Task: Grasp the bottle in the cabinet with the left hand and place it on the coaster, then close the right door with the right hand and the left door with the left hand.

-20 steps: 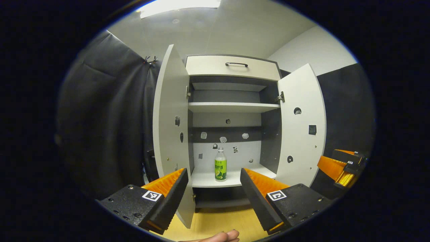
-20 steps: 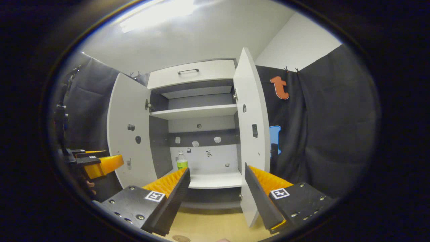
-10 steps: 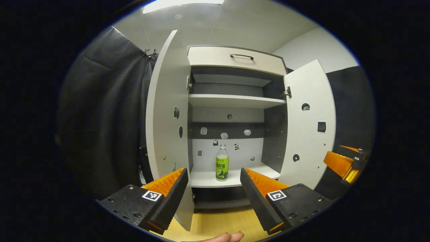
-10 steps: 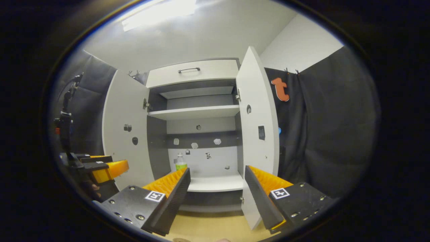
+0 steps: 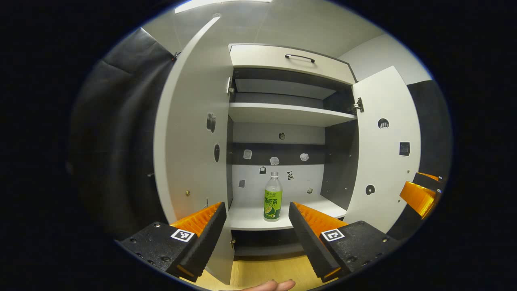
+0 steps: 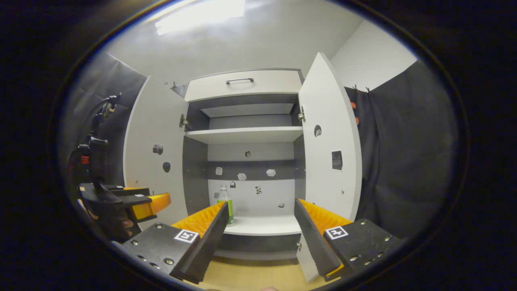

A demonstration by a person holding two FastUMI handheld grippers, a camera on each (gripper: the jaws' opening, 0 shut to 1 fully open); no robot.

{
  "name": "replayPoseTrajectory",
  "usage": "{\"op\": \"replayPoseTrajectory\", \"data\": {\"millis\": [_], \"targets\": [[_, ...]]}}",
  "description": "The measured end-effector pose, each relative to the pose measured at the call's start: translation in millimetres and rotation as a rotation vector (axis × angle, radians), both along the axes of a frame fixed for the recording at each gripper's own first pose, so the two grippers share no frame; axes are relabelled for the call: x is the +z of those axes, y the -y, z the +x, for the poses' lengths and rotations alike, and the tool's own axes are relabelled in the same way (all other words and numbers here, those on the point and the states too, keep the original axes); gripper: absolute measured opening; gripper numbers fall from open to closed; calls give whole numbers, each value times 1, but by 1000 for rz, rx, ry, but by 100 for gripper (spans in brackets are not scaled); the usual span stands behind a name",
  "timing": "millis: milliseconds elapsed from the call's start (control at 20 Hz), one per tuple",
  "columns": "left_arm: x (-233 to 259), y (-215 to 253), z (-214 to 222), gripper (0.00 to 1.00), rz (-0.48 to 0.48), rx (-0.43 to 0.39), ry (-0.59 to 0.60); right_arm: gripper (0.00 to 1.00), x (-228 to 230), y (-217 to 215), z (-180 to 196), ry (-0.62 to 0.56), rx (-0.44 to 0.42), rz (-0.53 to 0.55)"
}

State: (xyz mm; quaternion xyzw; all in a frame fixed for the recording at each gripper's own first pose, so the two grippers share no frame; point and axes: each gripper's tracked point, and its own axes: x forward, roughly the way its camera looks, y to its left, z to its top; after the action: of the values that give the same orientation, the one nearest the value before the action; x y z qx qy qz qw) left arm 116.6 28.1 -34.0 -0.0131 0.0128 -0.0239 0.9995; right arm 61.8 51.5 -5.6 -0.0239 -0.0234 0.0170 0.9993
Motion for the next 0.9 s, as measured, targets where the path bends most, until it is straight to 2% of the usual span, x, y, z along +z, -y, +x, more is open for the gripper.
{"op": "replayPoseTrajectory", "data": {"millis": [550, 900], "targets": [[-45, 41, 113, 99, -18, -59, -34, 98, -5, 18, 34, -8, -59, -19], [-75, 57, 202, 99, 30, -26, -16, 98, -8, 35, 40, -9, -85, -30]]}}
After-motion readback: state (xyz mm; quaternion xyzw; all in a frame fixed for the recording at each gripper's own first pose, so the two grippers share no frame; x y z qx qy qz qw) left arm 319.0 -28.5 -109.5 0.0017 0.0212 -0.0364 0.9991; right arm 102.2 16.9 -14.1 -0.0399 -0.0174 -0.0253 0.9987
